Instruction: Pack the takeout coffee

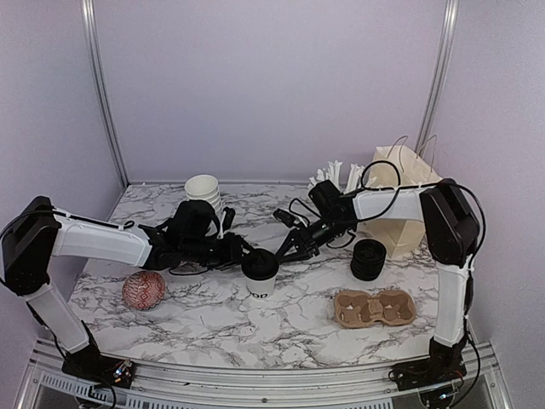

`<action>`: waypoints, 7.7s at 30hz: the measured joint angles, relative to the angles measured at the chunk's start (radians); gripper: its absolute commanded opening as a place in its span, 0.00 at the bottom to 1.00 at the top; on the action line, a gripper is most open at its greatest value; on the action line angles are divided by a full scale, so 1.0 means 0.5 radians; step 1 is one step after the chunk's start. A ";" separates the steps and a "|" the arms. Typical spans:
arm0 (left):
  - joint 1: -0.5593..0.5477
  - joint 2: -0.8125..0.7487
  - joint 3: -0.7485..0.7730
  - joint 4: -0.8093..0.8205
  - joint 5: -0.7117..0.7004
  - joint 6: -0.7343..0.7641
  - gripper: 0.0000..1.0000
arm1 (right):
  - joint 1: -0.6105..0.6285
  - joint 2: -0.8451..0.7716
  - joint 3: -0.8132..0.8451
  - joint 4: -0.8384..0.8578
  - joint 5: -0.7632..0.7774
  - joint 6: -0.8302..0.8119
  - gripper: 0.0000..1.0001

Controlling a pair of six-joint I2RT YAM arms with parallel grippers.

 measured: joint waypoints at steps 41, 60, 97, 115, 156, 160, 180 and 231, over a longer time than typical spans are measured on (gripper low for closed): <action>-0.099 -0.386 0.090 -0.488 -0.274 0.224 0.75 | 0.080 -0.424 -0.188 -0.206 0.382 -0.507 0.53; -0.089 -0.220 0.023 -0.420 -0.094 0.272 0.63 | 0.218 -0.139 0.002 -0.299 0.266 -0.564 0.31; -0.061 -0.269 -0.079 -0.336 -0.207 0.034 0.43 | 0.111 0.007 0.140 -0.250 0.101 -0.343 0.35; -0.018 -0.252 -0.233 -0.024 -0.145 -0.055 0.37 | 0.068 0.138 0.220 -0.138 -0.007 -0.153 0.18; -0.034 -0.620 -0.542 -0.126 -0.222 -0.317 0.31 | 0.155 0.076 0.249 -0.166 0.079 -0.322 0.32; -0.034 -0.582 -0.530 -0.075 -0.190 -0.317 0.31 | 0.156 0.076 0.249 -0.172 0.079 -0.327 0.32; -0.031 -0.450 -0.591 0.249 -0.105 -0.411 0.26 | 0.127 0.071 0.233 -0.207 0.172 -0.343 0.31; -0.048 -0.768 0.484 -0.695 -2.019 1.180 0.99 | 0.428 -0.326 0.467 -0.361 1.248 -1.747 0.96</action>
